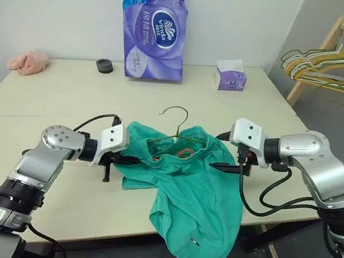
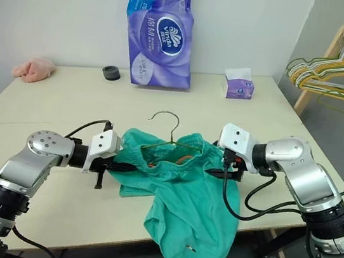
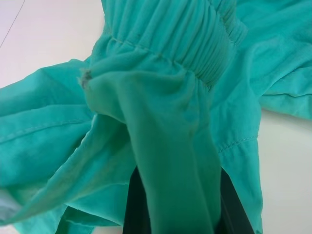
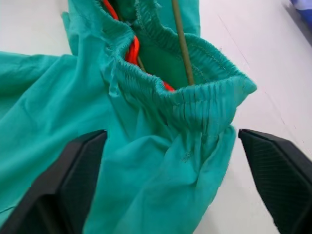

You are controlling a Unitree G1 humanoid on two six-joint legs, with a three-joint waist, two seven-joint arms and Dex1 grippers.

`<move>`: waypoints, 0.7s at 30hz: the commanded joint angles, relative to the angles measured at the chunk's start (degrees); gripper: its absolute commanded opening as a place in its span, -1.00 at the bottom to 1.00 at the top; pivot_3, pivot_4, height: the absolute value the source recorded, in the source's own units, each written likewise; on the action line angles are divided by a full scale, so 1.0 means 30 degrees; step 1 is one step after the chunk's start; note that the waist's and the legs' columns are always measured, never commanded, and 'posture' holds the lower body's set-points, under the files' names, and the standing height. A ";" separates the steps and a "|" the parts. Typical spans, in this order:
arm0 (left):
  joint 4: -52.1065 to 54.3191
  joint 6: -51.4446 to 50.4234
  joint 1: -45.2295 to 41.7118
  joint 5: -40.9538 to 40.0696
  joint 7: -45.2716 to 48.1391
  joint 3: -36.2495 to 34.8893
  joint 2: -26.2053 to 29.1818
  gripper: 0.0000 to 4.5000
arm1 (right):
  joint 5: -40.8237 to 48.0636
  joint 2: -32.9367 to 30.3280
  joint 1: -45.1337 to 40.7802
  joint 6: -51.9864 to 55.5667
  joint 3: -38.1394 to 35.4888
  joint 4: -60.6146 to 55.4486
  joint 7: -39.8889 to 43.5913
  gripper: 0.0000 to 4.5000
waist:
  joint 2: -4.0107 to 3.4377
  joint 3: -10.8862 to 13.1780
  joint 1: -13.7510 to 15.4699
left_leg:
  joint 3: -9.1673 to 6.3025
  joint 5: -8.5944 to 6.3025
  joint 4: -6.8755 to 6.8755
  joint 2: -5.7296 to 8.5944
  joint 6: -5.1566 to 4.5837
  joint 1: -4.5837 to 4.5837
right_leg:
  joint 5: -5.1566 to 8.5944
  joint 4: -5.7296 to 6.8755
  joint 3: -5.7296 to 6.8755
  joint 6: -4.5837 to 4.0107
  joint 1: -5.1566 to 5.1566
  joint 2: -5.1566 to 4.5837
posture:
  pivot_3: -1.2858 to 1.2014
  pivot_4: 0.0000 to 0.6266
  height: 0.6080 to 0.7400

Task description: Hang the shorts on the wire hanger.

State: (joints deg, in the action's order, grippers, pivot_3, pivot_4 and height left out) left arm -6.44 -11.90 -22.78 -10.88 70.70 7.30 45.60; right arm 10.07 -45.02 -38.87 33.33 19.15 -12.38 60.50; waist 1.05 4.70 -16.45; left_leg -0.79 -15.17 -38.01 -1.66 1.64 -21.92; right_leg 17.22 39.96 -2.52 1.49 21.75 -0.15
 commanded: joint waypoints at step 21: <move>0.0801 0.0066 -0.0140 -0.0094 0.0246 -0.0222 0.0056 -1.00 | -0.4194 0.4077 -0.3252 -0.4807 0.2888 0.8052 0.2585 0.49 | 0.0002 -0.0003 -0.0396 | -0.0019 0.0000 0.0000 0.0010 0.0000 -0.0005 | -0.0030 0.0001 0.0012 -0.0051 -0.0006 -0.0012 | -0.20 -0.91 1.00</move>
State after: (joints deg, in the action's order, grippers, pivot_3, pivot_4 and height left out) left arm -6.22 -12.00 -22.77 -10.66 71.61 7.41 45.54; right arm -2.25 -32.79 -46.71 19.92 28.23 12.66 66.90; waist 1.05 4.69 -17.63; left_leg -0.85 -15.17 -38.01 -1.62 1.64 -21.93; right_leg 17.14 39.96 -2.48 1.34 21.73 -0.18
